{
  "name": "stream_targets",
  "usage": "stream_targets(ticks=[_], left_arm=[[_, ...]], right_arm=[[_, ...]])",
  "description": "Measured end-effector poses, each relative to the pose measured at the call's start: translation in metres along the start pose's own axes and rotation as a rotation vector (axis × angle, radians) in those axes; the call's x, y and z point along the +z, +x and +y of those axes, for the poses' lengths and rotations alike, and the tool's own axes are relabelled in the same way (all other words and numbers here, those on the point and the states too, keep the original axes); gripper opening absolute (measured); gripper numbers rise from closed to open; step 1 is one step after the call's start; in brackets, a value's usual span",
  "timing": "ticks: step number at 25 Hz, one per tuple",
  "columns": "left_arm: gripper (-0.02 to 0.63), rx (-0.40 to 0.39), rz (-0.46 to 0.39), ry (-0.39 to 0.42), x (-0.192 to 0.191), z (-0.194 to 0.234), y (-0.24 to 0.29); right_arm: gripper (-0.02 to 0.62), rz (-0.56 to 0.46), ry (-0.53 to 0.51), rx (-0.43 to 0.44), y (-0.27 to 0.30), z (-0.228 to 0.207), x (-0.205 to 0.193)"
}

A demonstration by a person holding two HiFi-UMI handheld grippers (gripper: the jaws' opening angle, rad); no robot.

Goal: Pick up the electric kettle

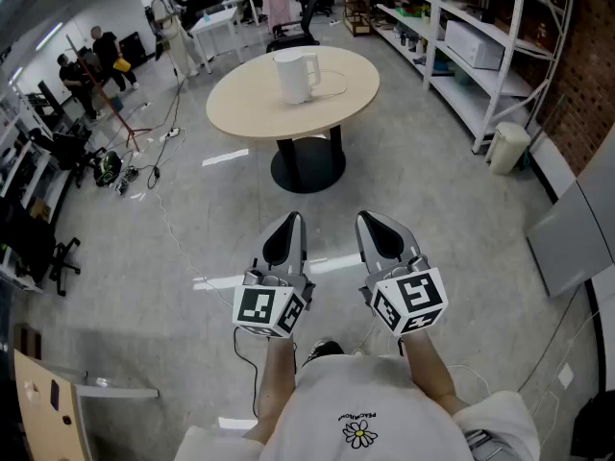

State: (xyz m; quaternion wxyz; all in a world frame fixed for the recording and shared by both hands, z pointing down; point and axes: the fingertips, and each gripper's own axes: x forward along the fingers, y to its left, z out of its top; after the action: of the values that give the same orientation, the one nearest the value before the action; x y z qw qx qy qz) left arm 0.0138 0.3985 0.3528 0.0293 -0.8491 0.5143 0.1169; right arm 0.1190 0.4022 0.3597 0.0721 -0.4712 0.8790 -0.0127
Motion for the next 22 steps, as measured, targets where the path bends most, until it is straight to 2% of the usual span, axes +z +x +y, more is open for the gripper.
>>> stream_targets(ticks=[11, 17, 22], left_arm=[[0.002, -0.007, 0.006, -0.001, -0.007, -0.001, 0.008], [0.002, -0.004, 0.016, -0.008, -0.011, 0.001, 0.011], [0.002, -0.006, 0.013, -0.014, -0.017, -0.001, 0.01]], right_arm=[[0.002, 0.018, -0.007, 0.002, 0.004, -0.007, -0.011], [0.002, 0.018, -0.094, 0.037, 0.008, 0.001, -0.01], [0.002, 0.029, -0.027, 0.029, 0.013, -0.013, -0.022]])
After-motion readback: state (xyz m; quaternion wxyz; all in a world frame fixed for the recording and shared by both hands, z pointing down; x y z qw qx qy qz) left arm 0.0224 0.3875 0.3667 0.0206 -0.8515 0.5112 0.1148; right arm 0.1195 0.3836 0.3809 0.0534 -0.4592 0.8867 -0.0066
